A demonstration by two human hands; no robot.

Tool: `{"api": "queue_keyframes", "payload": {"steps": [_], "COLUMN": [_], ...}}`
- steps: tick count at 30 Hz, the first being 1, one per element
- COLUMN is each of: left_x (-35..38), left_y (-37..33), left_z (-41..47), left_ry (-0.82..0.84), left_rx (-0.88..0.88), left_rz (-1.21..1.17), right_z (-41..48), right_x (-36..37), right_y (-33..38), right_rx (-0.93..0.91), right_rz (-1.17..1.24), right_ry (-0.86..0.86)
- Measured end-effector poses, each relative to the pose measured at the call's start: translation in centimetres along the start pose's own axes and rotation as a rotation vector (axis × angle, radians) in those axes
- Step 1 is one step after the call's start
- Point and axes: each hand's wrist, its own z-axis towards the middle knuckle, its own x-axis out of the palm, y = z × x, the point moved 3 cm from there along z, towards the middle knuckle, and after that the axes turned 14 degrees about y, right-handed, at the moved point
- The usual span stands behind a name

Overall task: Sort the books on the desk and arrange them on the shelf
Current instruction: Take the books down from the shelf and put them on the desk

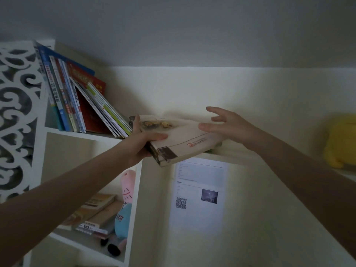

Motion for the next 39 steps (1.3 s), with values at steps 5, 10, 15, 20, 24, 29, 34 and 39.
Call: {"api": "queue_keyframes", "payload": {"steps": [5,10,15,20,24,29,34,39], "left_x": [-1.6,-2.0,-0.6,0.8,1.7,2.9,4.8,6.0], "left_y": [0.4,1.5,2.0,2.6,3.0,2.8,4.2,8.3], "left_z": [-1.1,-1.7,-1.8,-1.8,-1.9,-3.1,-6.1,-9.1], "left_ry": [0.119,0.212,0.228,0.222,0.187,0.224,0.278,0.303], "left_rx": [0.011,0.093,0.204,0.288,0.280,0.288,0.255,0.148], "left_rz": [0.090,0.231,0.299,0.393,0.427,0.512,0.432,0.427], "right_z": [1.6,1.9,0.8,-2.3,-4.4,-7.6,-11.7,-15.4], "right_x": [-0.1,1.0,1.9,2.7,3.3,3.5,4.7,6.8], "right_y": [-1.7,-2.4,-3.5,-3.8,-4.9,-4.7,-6.1,-8.7], "right_rx": [0.120,0.013,-0.091,-0.188,-0.263,-0.358,-0.306,-0.162], "right_rz": [0.008,0.142,0.332,0.356,0.347,0.294,0.264,0.346], "right_ry": [0.201,0.241,0.024,-0.195,-0.328,-0.312,-0.260,-0.210]}}
